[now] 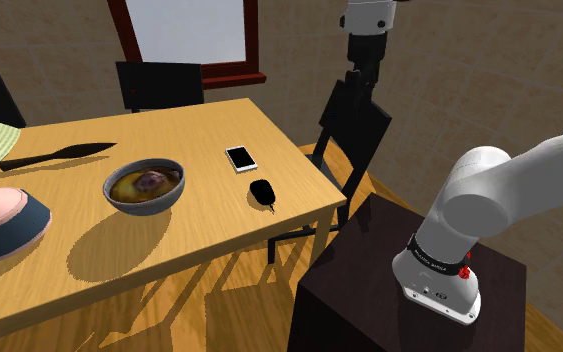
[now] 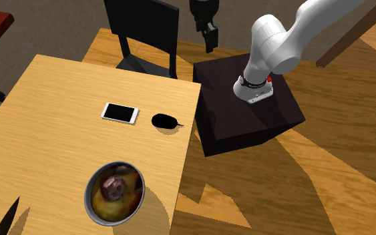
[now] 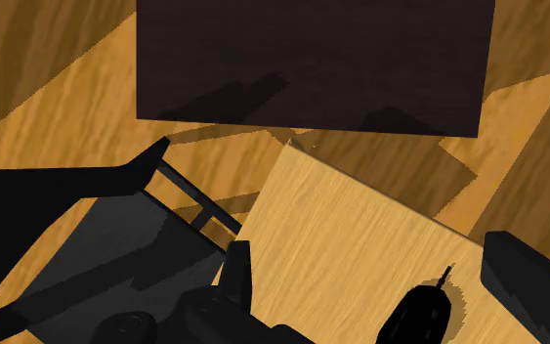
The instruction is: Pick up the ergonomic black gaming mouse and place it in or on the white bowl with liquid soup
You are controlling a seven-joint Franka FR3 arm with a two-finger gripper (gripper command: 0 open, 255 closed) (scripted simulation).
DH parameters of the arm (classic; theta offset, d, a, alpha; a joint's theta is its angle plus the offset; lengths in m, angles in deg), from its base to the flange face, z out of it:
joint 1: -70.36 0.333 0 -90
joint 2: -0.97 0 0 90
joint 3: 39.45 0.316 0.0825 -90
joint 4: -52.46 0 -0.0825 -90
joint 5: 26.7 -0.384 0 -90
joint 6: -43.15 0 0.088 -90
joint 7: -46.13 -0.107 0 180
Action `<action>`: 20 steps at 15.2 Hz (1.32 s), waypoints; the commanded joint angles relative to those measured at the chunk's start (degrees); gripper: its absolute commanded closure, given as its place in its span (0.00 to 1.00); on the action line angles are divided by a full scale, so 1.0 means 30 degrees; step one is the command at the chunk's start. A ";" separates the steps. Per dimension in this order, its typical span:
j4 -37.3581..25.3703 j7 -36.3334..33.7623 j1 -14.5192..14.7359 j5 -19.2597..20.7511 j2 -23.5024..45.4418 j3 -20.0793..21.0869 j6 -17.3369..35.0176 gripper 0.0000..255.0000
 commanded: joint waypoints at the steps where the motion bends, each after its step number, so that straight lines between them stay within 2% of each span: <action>1: 0.0000 0.0000 0.0000 0.0000 0.0000 0.0000 0.0000 0.00; 11: 0.3391 -0.4389 0.0039 -0.2135 0.2643 0.2213 0.7416 0.00; 20: 0.3702 -0.8287 -0.0197 -0.2890 0.7985 0.4273 1.4473 0.00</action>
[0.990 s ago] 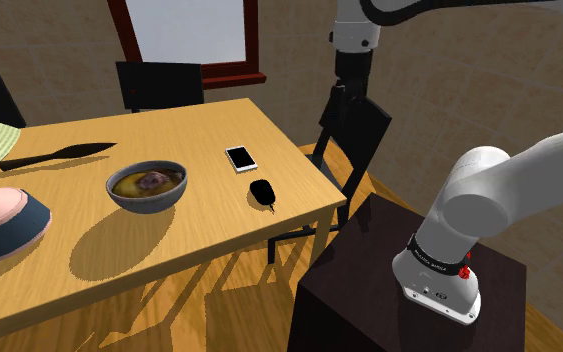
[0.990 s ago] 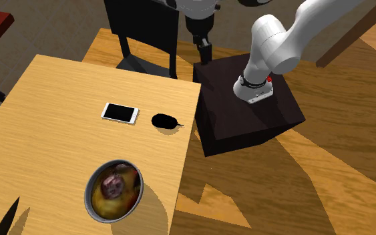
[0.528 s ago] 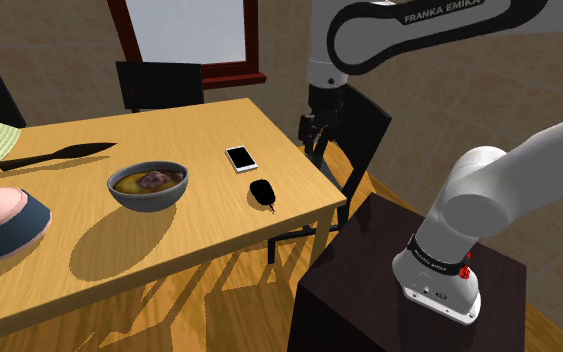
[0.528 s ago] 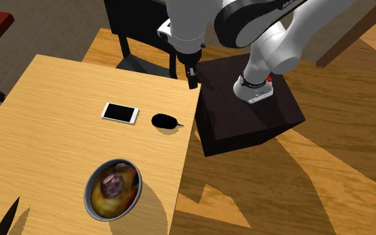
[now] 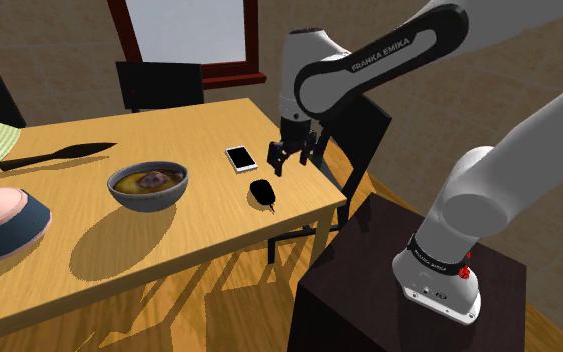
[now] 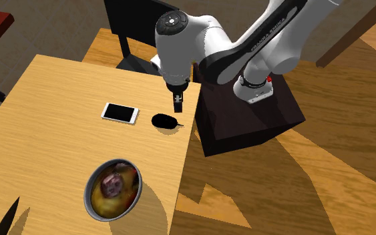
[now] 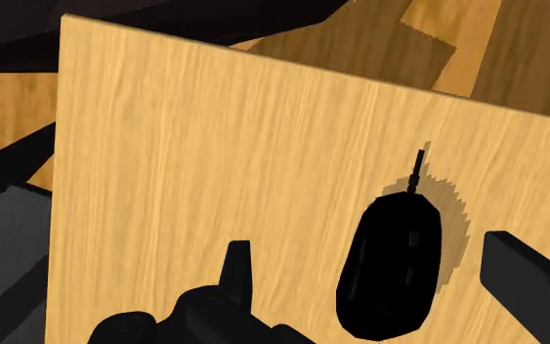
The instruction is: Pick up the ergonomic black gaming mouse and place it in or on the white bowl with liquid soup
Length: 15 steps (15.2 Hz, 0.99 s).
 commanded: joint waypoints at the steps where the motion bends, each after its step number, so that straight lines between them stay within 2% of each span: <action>1: -0.0212 -0.0968 -0.0118 0.0050 0.1383 0.0438 0.1535 0.00; 6: -0.1367 -0.3693 -0.0486 0.1070 0.5240 0.1322 0.4958 0.00; 15: -0.1315 -0.4779 -0.0525 0.2230 0.7653 0.1387 0.7432 0.00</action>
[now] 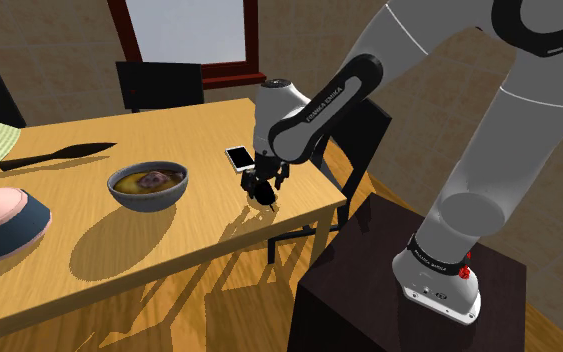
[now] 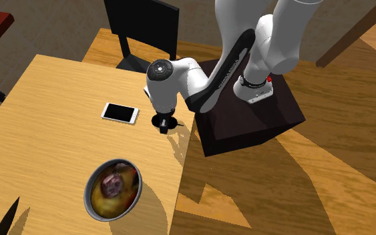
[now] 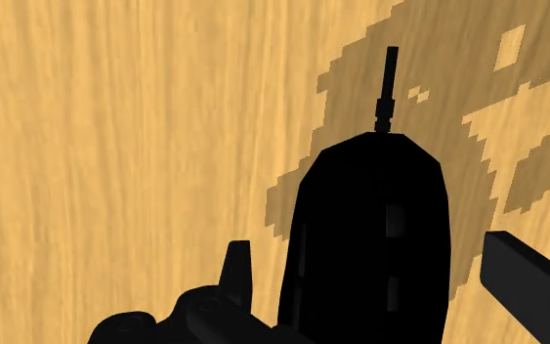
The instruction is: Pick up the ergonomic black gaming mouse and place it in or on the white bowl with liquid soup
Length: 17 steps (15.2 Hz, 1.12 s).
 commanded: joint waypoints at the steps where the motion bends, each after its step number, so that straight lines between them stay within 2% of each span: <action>1: 0.0049 -0.0094 0.0006 0.0120 0.0227 -0.0003 0.0278 0.00; 7: 0.0046 -0.0096 0.0006 0.0122 0.0226 -0.0004 0.0274 0.00; 8: 0.0046 -0.0096 0.0006 0.0122 0.0226 -0.0004 0.0274 1.00; 17: 0.0046 -0.0097 0.0006 0.0124 0.0229 -0.0004 0.0278 1.00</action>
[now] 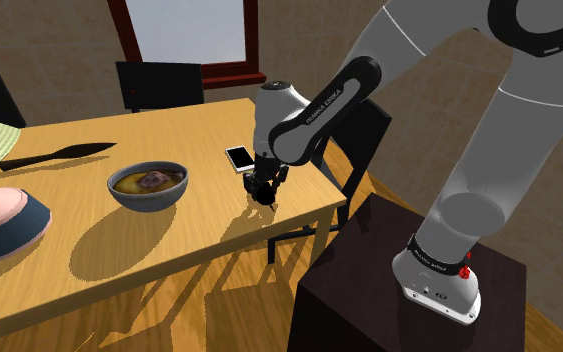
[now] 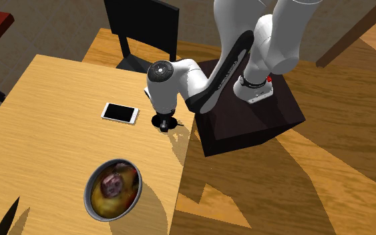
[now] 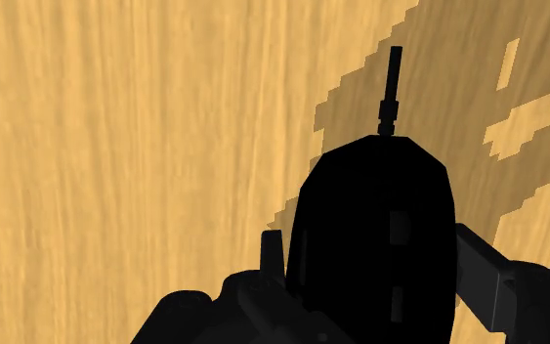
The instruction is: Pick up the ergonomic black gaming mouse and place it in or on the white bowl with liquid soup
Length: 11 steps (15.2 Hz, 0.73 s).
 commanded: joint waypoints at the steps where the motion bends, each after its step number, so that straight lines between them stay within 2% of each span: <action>1: -0.0039 0.0096 -0.0003 -0.0133 -0.0235 0.0012 -0.0272 1.00; 11: -0.0756 0.0758 0.0044 -0.1086 -0.2384 -0.0032 -0.3054 1.00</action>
